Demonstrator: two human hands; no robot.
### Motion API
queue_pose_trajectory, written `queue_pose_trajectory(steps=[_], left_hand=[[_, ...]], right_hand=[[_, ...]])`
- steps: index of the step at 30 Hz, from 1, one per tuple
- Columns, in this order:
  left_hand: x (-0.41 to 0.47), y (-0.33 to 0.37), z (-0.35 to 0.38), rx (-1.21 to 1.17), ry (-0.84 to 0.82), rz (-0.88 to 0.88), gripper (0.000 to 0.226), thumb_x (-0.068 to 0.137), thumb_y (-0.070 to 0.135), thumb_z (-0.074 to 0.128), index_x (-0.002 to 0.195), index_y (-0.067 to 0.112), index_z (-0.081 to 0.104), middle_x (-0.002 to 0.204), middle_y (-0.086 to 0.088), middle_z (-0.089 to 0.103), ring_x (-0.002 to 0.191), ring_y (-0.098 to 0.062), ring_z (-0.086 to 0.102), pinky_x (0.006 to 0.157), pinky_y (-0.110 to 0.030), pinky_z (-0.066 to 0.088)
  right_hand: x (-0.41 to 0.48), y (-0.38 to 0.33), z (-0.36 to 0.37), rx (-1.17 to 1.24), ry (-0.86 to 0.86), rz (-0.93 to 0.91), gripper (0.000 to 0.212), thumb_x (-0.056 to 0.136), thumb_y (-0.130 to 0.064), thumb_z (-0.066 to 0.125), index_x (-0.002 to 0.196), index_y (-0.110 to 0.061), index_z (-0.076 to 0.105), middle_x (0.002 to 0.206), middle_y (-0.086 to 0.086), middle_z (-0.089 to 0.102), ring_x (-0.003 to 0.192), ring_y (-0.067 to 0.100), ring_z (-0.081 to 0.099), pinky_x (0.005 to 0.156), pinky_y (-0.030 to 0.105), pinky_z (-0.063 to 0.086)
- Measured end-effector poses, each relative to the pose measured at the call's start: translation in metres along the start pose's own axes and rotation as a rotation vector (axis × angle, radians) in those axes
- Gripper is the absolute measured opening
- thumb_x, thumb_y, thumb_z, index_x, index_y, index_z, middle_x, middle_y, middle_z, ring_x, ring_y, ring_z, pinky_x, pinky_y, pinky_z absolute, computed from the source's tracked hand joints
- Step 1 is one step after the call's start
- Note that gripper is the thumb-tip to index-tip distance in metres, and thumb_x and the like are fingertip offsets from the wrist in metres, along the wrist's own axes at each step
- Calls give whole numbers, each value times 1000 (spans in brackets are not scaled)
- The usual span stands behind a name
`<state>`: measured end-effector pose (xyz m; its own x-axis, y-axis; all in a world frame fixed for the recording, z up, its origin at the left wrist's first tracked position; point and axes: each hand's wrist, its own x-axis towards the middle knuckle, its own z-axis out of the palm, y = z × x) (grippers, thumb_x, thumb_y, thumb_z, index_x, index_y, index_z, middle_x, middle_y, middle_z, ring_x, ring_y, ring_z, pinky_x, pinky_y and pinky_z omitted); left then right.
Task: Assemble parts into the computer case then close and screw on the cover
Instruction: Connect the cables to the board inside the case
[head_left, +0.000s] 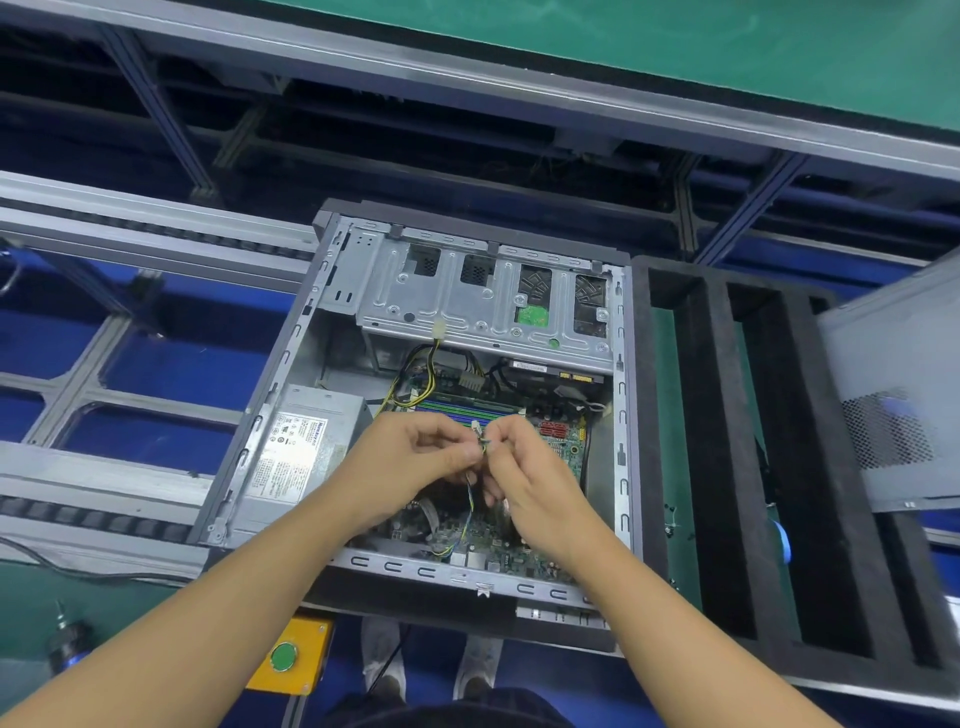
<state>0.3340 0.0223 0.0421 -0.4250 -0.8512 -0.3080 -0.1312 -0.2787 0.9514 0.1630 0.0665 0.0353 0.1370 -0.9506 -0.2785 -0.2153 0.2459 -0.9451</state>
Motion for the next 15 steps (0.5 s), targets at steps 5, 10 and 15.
queue_pose_trajectory(steps=[5,10,15], left_hand=[[2,-1,-2,-54,-12,-78,19,68,25,84,85,18,79,81,-11,75,77,-22,73,75,-27,58],[5,-1,-2,-16,-65,-98,8,81,8,79,81,15,77,73,-8,72,71,-18,70,71,-24,57],[6,-2,1,-46,-68,-102,14,84,-5,72,87,8,75,66,-7,64,64,-18,67,70,-27,58]], right_hand=[[2,9,1,-102,10,-56,12,97,-37,44,87,-44,48,67,-22,52,61,4,40,58,22,36],[4,14,3,-133,27,-23,11,82,-55,39,82,-46,46,69,-17,48,64,9,39,60,31,34],[4,10,5,33,30,36,8,79,-47,42,81,-41,47,74,-14,51,71,16,45,64,40,37]])
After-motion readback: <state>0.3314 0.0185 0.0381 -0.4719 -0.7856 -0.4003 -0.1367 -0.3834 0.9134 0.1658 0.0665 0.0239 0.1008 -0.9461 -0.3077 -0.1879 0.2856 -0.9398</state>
